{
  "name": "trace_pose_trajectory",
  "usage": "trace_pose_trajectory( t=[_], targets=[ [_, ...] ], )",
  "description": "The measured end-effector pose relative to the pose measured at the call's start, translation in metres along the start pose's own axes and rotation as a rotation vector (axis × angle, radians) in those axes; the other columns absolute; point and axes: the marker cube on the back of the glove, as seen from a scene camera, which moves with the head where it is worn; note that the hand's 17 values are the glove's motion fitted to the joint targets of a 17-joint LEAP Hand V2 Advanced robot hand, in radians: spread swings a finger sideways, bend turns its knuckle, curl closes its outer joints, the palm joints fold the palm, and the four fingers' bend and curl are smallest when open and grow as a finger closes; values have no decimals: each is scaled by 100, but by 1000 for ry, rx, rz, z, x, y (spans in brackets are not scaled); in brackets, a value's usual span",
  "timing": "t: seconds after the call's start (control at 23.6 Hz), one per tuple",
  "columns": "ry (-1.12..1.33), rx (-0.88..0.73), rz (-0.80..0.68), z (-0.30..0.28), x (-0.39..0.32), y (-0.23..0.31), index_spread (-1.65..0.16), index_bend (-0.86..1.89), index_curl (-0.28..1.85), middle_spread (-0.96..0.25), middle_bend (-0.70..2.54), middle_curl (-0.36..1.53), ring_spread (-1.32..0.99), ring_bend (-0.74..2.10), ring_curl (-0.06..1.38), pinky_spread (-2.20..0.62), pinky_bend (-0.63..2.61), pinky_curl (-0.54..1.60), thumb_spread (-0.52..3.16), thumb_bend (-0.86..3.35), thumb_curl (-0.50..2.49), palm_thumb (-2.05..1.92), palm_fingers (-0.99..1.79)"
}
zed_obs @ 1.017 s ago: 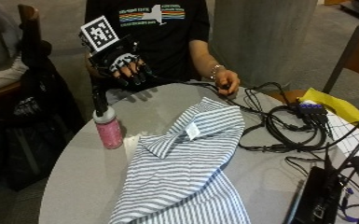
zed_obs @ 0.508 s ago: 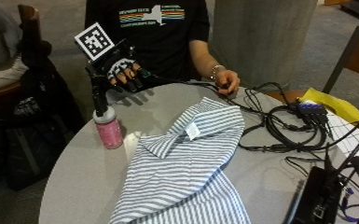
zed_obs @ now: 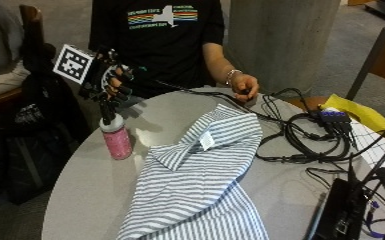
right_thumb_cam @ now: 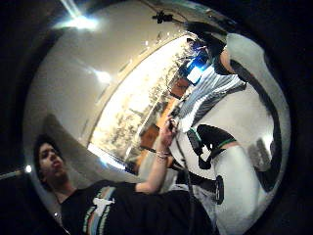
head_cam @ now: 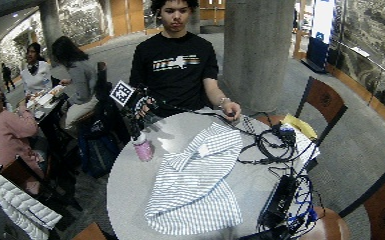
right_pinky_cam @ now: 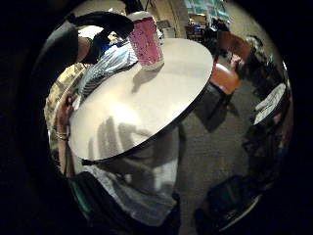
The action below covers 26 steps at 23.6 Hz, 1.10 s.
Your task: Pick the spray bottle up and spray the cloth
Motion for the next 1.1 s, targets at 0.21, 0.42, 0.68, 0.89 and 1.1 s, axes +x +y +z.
trace_pose_trajectory(
  t=[0.21, 0.42, 0.68, 0.89, 1.1],
  targets=[
    [-170, 22, 149, -3, 15, -1, -31, 9, 26, -2, 24, 36, -4, 34, 33, 13, 32, 32, 100, 6, 33, 80, 84],
    [-227, 54, 199, -5, 25, -1, -32, 7, 24, -1, 25, 37, -3, 34, 34, 13, 35, 34, 101, 3, 34, 79, 80],
    [-160, 87, 214, -7, 36, -16, -32, 4, 21, 0, 21, 37, -2, 38, 36, 12, 42, 37, 101, -1, 35, 81, 71],
    [-139, 123, 231, -4, 48, -40, -33, 4, 18, 1, 19, 38, -1, 42, 37, 12, 49, 38, 101, -1, 36, 82, 65],
    [-134, 144, 282, 4, 61, -66, -34, 5, 16, 2, 20, 38, 0, 42, 37, 10, 55, 40, 100, -1, 37, 86, 61]
  ],
)
